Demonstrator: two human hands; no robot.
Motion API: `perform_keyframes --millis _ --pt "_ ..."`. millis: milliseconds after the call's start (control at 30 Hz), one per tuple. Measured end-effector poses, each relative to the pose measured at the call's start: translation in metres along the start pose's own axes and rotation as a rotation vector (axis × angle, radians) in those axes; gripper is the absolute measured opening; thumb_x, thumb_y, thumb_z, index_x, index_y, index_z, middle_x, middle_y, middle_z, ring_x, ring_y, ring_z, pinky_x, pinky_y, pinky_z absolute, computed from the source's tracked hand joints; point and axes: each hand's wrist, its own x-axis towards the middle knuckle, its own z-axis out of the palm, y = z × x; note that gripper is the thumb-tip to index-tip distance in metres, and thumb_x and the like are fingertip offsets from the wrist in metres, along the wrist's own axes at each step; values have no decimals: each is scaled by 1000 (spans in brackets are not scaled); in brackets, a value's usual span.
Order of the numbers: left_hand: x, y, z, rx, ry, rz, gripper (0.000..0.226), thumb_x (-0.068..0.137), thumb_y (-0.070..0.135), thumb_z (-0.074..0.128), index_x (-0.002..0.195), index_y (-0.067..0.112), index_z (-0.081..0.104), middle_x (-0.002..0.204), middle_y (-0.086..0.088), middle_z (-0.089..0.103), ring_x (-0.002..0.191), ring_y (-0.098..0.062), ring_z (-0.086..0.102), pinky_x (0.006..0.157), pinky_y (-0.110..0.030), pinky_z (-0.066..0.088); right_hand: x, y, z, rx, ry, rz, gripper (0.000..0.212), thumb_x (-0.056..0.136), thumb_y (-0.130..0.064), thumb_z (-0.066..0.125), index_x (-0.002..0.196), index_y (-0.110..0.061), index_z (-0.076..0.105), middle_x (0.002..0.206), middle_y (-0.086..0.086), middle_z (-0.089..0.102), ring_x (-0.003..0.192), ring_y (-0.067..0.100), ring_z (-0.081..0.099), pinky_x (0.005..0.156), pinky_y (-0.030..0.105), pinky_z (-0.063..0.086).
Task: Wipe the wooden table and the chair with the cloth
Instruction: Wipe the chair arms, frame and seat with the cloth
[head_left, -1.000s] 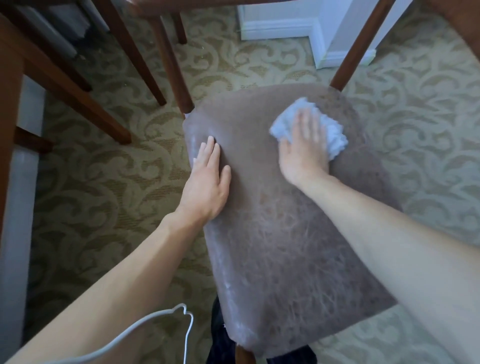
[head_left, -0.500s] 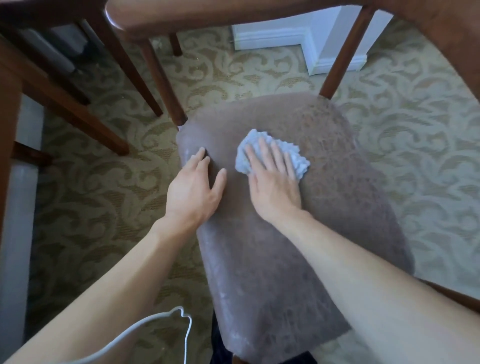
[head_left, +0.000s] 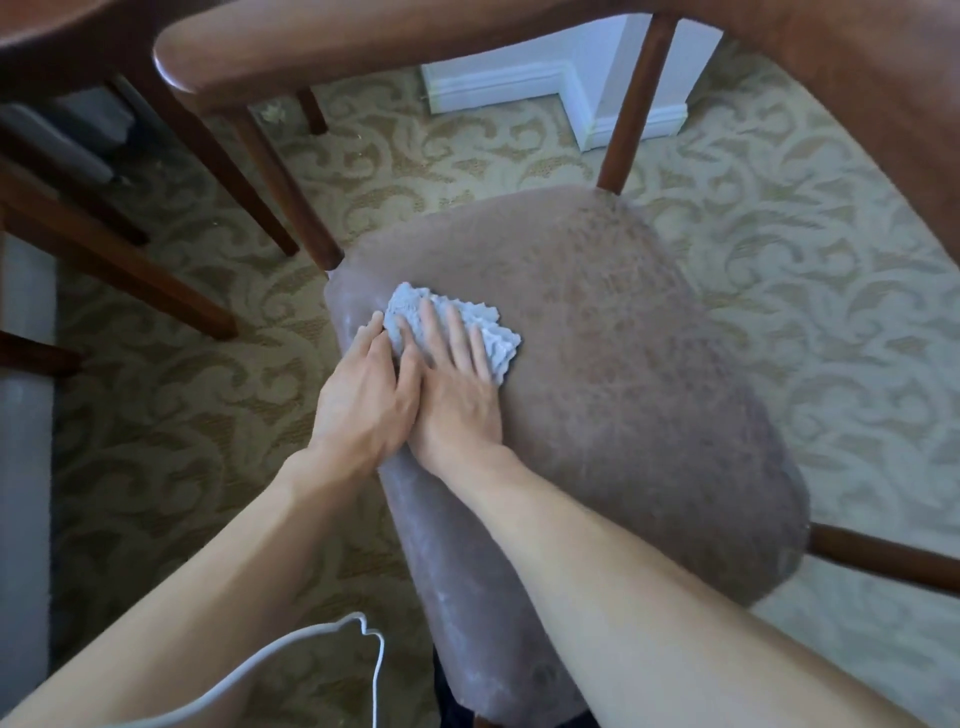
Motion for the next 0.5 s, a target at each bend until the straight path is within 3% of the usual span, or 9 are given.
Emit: perform_keyframes --millis 67,167,367,500 --pt "-2 -1 -2 -19 -3 -11 55 107 40 34 147 4 48 167 -7 30 154 -19 27 119 -37 34 -3 -2 0 7 -12 -7 73 94 -48 12 162 -26 2 171 0 -8 157 24 -12 127 46 -2" --pt "-8 0 2 21 -9 19 62 107 45 34 155 6 37 169 -7 25 156 -18 20 121 -34 26 -7 28 -8 1 15 6 60 104 -43 22 162 -31 9 172 -2 -2 158 23 -5 127 44 0" --pt "-20 7 14 73 -23 56 66 107 43 36 160 4 27 171 -5 16 158 -18 11 126 -31 15 -29 148 -30 -96 45 323 60 106 -43 24 162 -30 8 172 2 0 158 27 -1 127 47 3" --pt "-31 18 22 38 -34 111 64 108 38 40 159 1 28 171 -10 17 158 -23 12 128 -35 14 -36 151 -30 -78 62 379 60 106 -40 25 163 -28 7 171 3 0 158 29 -2 127 48 0"
